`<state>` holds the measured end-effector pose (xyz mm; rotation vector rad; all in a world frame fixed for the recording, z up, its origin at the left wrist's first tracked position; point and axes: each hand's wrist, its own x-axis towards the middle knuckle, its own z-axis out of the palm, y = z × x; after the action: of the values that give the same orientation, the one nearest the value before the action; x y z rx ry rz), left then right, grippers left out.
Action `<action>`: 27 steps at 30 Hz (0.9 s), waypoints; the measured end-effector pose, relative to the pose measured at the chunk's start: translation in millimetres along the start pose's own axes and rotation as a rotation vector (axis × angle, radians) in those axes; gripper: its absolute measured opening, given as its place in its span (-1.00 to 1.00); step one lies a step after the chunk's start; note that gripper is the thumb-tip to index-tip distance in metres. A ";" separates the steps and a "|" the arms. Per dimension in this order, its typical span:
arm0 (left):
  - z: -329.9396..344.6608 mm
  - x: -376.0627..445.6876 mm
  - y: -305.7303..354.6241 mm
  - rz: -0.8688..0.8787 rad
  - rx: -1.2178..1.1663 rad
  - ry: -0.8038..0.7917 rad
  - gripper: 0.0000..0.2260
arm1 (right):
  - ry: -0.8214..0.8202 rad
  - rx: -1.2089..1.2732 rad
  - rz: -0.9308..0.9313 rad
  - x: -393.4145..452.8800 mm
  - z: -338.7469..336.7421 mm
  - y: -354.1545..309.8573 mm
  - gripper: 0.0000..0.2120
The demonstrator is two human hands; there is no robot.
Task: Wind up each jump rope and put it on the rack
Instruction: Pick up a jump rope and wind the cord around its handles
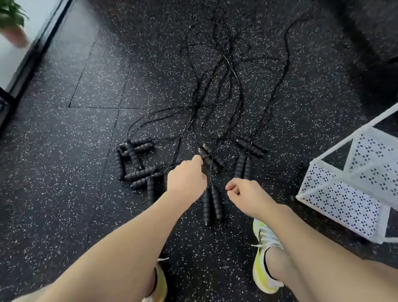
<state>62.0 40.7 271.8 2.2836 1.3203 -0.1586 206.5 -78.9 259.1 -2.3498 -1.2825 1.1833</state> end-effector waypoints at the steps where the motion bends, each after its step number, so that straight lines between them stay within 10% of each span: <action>1: 11.7 7.1 -4.2 -0.007 0.001 -0.024 -0.74 | -0.013 0.013 0.031 10.7 8.7 7.2 -0.84; 17: 180.3 78.2 -54.3 -0.149 0.022 -0.278 -0.90 | -0.179 0.052 0.270 134.0 132.8 87.1 -0.78; 27: 252.5 102.5 -70.3 -0.454 -0.367 -0.369 -0.75 | -0.119 0.095 0.384 175.3 178.1 109.3 -0.52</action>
<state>92.5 31.0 -7.8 1.5410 1.4977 -0.4285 194.3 -39.1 -10.4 -2.5593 -0.8020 1.4759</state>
